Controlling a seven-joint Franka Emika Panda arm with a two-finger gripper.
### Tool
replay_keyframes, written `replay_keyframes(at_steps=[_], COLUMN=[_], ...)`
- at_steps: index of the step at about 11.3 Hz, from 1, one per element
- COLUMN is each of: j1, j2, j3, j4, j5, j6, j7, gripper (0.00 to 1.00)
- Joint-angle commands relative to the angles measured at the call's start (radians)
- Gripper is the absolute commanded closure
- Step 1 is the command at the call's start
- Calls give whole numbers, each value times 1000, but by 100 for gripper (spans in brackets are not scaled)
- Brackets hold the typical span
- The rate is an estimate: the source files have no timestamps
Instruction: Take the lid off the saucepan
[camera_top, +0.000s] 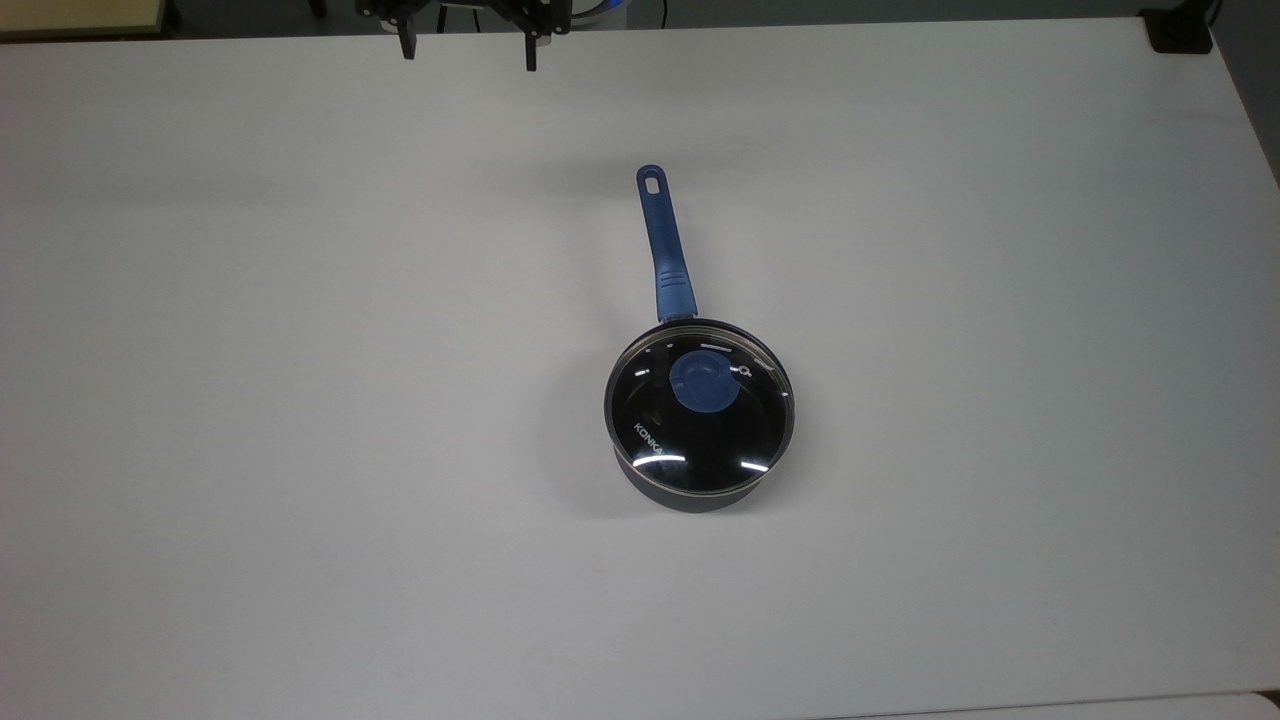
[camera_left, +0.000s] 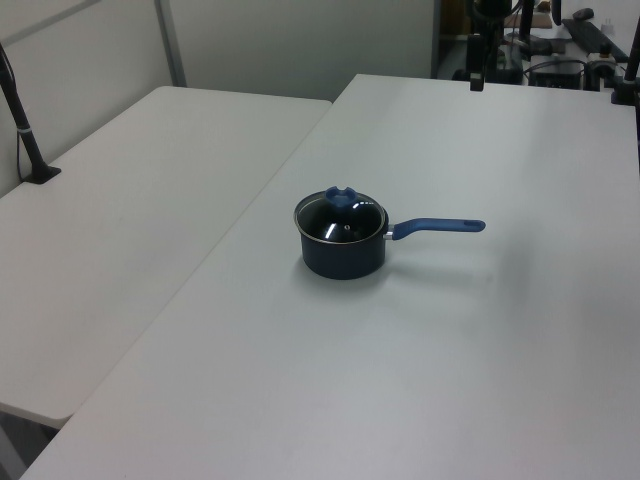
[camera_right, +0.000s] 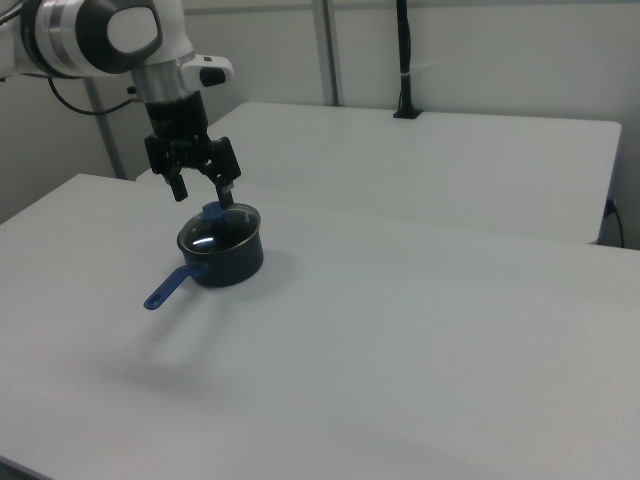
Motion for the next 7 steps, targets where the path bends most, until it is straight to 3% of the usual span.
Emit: replay_keyframes(at_steps=[1, 7], j1=[4, -11], j2=[-16, -19], j3=[0, -2], j4=[-19, -18], j5=[-7, -7], j6=[-3, -6], j7=[-17, -57], gripper=[0, 0])
